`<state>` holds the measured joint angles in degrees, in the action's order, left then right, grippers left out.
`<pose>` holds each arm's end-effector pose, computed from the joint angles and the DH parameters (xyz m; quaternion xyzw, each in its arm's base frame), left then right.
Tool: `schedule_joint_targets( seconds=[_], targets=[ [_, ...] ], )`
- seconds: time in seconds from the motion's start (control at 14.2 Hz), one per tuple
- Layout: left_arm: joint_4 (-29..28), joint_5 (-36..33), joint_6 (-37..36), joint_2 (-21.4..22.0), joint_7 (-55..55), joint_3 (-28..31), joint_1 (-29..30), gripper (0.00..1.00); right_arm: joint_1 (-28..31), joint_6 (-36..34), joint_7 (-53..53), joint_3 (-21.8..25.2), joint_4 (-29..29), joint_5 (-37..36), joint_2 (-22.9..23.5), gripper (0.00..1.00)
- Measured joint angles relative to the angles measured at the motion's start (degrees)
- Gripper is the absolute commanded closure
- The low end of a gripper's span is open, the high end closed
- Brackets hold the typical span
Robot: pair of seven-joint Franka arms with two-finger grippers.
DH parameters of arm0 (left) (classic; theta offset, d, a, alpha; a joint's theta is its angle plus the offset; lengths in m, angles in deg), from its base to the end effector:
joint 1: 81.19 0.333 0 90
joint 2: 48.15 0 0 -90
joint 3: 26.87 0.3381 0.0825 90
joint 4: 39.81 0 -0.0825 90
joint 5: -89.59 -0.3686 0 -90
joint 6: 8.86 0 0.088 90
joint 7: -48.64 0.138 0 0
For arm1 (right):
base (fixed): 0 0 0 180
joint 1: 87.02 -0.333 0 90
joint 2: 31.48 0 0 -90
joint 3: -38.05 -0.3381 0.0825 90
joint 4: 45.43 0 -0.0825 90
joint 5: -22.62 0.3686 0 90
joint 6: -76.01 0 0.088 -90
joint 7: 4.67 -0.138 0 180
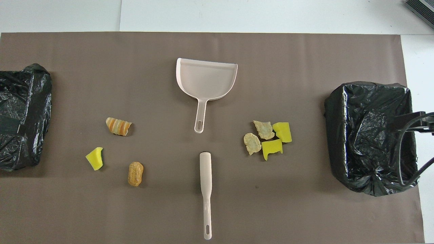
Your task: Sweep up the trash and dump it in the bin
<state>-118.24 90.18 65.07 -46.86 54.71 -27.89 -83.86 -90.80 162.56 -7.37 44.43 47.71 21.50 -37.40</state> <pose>0.4949 -0.0337 0.6926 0.9959 -0.0863 -0.0279 0.0054 0.4971 -0.0286 0.6387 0.9989 -0.0464 -0.0062 0.0040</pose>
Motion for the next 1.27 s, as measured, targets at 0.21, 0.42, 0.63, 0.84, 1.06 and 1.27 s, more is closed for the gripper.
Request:
schedule_joint_targets(
  seconds=[0.21,0.42,0.63,0.84,1.06,1.27],
  targets=[
    [0.00,0.00,-0.13,0.02,0.00,-0.03,0.00,0.00,0.00,0.17,0.00,0.01,0.02,0.00,0.00,0.00],
    [-0.01,0.15,-0.16,0.02,0.00,-0.51,-0.05,0.00,0.00,0.17,0.00,0.00,0.03,0.00,0.00,0.00],
    [-0.02,0.16,-0.21,0.02,-0.05,-0.65,-0.05,0.00,0.00,0.17,0.00,0.01,0.40,0.00,0.00,0.00],
    [-0.20,0.18,-0.30,0.14,-0.44,-0.73,-0.05,0.00,0.01,0.17,0.00,0.00,1.31,-0.02,-0.02,0.00],
    [-1.94,0.19,-0.29,1.08,-2.41,-1.38,-0.06,0.00,-0.19,0.43,-0.20,-0.20,3.17,-1.39,-0.17,0.00],
    [-7.14,0.29,1.24,4.21,-4.78,-4.21,-0.06,0.00,-0.27,2.49,-0.40,-0.34,3.84,-2.04,-0.03,0.00]
  ],
)
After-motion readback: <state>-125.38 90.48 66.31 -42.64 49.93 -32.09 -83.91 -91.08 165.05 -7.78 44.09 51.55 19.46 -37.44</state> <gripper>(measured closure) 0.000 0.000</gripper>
